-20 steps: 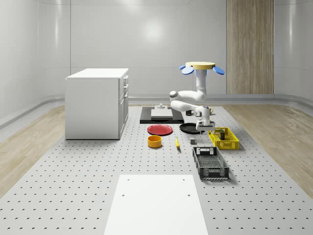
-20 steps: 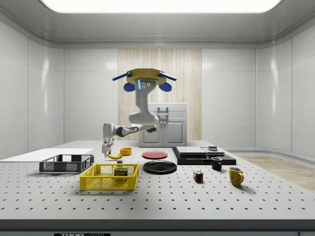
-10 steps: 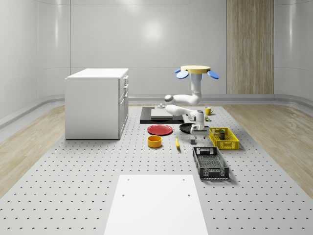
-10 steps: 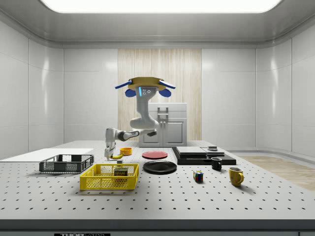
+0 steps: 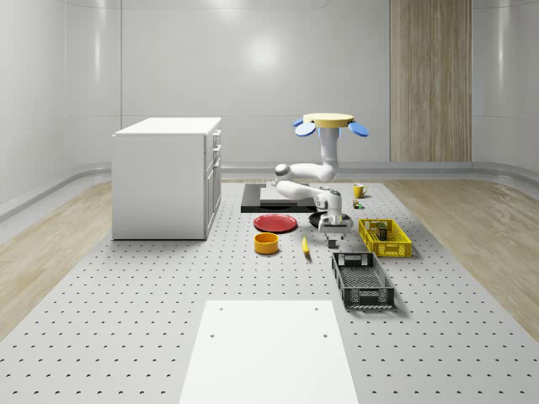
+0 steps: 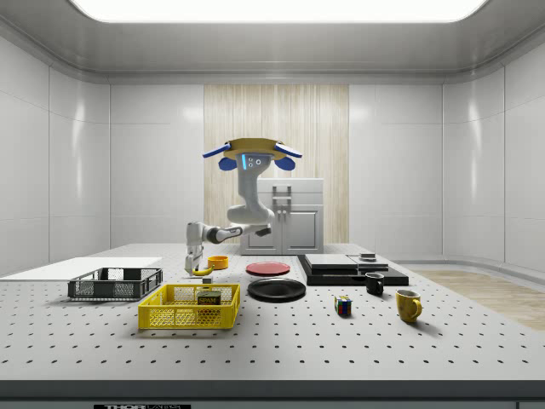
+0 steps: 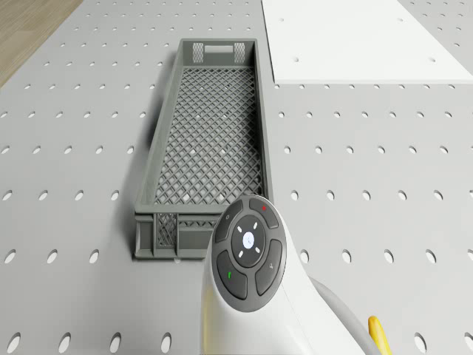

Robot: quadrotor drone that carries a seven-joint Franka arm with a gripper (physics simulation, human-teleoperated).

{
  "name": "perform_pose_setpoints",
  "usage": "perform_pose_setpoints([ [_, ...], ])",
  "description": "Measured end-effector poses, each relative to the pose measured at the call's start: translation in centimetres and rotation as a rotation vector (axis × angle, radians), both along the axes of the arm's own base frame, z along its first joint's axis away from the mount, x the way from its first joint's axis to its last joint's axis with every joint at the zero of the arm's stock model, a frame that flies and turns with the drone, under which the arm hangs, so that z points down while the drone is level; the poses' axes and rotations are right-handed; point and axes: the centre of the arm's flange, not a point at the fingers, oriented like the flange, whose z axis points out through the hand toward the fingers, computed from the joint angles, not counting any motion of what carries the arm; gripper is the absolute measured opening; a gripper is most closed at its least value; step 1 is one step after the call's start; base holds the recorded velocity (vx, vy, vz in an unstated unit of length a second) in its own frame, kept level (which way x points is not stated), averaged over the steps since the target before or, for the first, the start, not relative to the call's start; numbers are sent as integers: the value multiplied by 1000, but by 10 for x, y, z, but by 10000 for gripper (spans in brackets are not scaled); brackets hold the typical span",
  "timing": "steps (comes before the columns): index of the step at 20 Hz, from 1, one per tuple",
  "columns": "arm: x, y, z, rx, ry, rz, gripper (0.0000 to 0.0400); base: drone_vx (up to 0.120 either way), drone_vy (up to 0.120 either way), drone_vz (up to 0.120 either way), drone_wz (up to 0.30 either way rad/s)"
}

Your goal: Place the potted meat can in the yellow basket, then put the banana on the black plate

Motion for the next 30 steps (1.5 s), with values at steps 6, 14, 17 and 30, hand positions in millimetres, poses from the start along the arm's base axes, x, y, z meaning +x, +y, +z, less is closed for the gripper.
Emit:
perform_pose_setpoints([
  [6, 0, 0, 0, 0, 0, 0, 400, 0, -120, 0, 0],
  [14, 0, 0, 0, 0, 0, 0, 400, 0, -120, 0, 0],
  [17, 0, 0, 0, 0, 0, 0, 400, 53, -120, 0, 0],
  [30, 0, 0, 0, 0, 0, 0, 400, 18, -114, -22, 0],
])
